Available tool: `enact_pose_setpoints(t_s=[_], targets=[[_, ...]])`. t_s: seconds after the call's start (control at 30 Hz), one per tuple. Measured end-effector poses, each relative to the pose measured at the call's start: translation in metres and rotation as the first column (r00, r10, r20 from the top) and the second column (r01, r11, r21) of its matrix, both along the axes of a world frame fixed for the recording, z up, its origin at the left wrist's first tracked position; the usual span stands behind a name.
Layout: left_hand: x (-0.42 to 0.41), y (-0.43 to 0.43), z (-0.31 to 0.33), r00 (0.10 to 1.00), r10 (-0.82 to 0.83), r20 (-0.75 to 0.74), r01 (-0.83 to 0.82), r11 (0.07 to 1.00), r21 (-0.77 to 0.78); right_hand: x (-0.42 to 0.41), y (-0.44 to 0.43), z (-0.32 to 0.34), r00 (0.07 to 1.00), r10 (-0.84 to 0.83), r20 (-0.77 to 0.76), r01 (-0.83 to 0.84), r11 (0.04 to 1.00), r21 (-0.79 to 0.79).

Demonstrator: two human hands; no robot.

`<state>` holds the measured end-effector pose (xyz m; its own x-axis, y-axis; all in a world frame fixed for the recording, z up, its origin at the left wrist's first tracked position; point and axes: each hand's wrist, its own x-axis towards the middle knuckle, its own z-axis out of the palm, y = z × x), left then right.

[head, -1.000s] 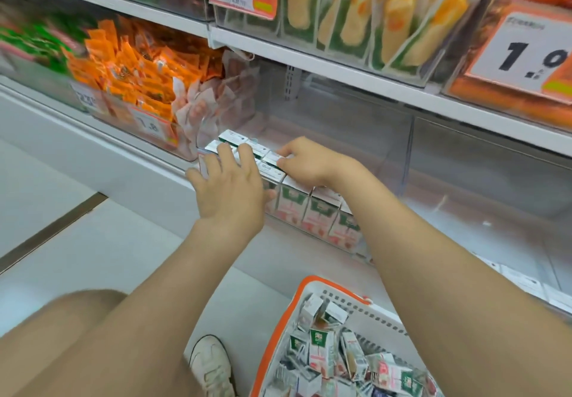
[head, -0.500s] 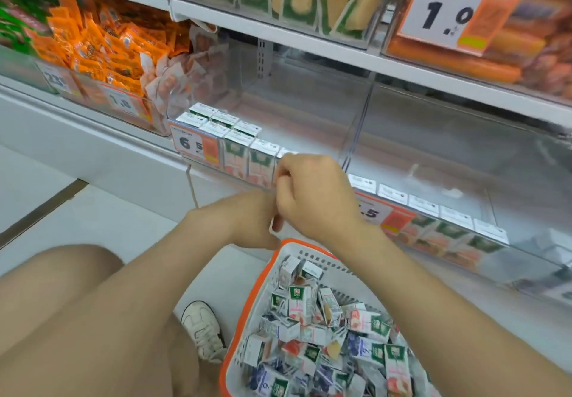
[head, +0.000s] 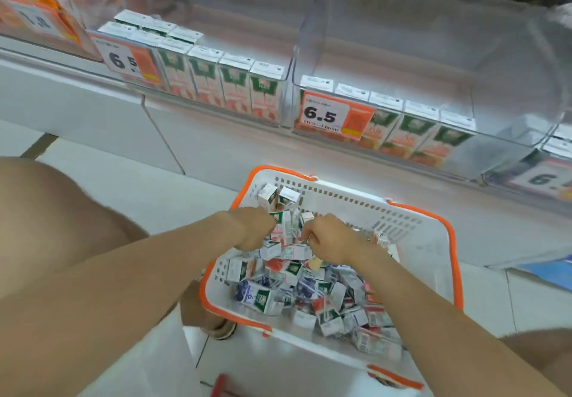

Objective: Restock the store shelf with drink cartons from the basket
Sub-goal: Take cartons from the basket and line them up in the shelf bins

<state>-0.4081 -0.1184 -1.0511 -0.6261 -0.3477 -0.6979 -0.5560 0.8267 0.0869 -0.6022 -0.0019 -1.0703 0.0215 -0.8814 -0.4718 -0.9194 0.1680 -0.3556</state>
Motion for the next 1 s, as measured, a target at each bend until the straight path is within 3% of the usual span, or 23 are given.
enact_pose_setpoints(t_s=[0.1,0.27,0.47,0.63,0.87,1.0], targets=[[0.001,0.009,-0.028,0.997,-0.084,-0.001,0.084,0.997,-0.003,-0.004,0.009,-0.032,0.998,0.015,-0.063,-0.013,0.999,0.034],[-0.006,0.027,-0.049,0.935,-0.349,0.058,0.353,0.933,-0.07,-0.011,0.032,-0.061,0.944,0.125,-0.305,-0.088,0.987,0.131],[-0.015,0.036,-0.048,0.912,-0.41,0.014,0.405,0.895,-0.185,-0.023,0.059,-0.089,0.813,0.289,-0.506,-0.278,0.955,0.099],[-0.017,0.041,-0.049,0.956,-0.287,-0.051,0.275,0.945,-0.176,-0.021,0.069,-0.101,0.77,0.337,-0.541,-0.358,0.931,0.07],[-0.018,0.023,-0.037,0.987,0.075,-0.146,-0.088,0.992,-0.088,-0.03,0.073,-0.092,0.787,0.241,-0.569,-0.213,0.97,0.116],[-0.02,0.011,-0.023,0.951,0.234,-0.203,-0.236,0.972,0.014,-0.038,0.072,-0.076,0.882,0.132,-0.452,-0.113,0.991,0.069]])
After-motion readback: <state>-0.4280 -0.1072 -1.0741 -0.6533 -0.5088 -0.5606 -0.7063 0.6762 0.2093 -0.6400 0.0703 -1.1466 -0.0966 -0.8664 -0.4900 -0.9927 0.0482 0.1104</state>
